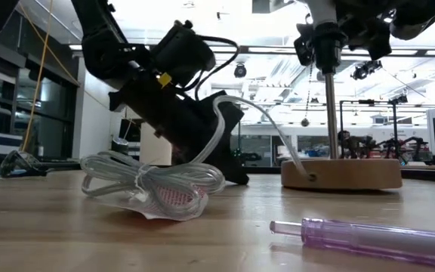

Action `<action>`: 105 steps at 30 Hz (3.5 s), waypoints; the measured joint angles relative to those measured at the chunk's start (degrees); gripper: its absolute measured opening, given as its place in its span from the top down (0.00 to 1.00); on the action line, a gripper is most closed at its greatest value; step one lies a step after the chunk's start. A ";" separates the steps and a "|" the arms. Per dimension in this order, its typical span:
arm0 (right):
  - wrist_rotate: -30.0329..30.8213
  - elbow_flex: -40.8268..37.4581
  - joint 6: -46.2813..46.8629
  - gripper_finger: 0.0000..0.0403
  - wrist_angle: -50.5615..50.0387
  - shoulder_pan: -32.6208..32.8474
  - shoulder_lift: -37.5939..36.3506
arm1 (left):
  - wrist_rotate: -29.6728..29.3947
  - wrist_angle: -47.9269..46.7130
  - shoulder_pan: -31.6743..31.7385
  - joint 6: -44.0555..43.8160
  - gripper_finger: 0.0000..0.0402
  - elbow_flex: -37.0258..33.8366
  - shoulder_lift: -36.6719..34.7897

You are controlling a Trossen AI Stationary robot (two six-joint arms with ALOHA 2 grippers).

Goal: Screw lightbulb
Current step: Remove the lightbulb from the lamp

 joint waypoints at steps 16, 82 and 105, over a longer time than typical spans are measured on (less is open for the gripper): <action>1.61 -0.04 -2.43 0.30 -3.26 -0.02 -0.17 | 5.04 19.06 -1.55 -1.72 1.00 3.97 -5.86; 49.33 0.44 33.45 1.00 -16.43 33.30 -25.50 | 6.10 -25.54 10.27 13.28 1.00 15.32 -20.68; 106.62 40.04 57.70 1.00 -55.72 59.56 18.12 | 31.98 3.77 15.76 16.89 1.00 15.59 -16.37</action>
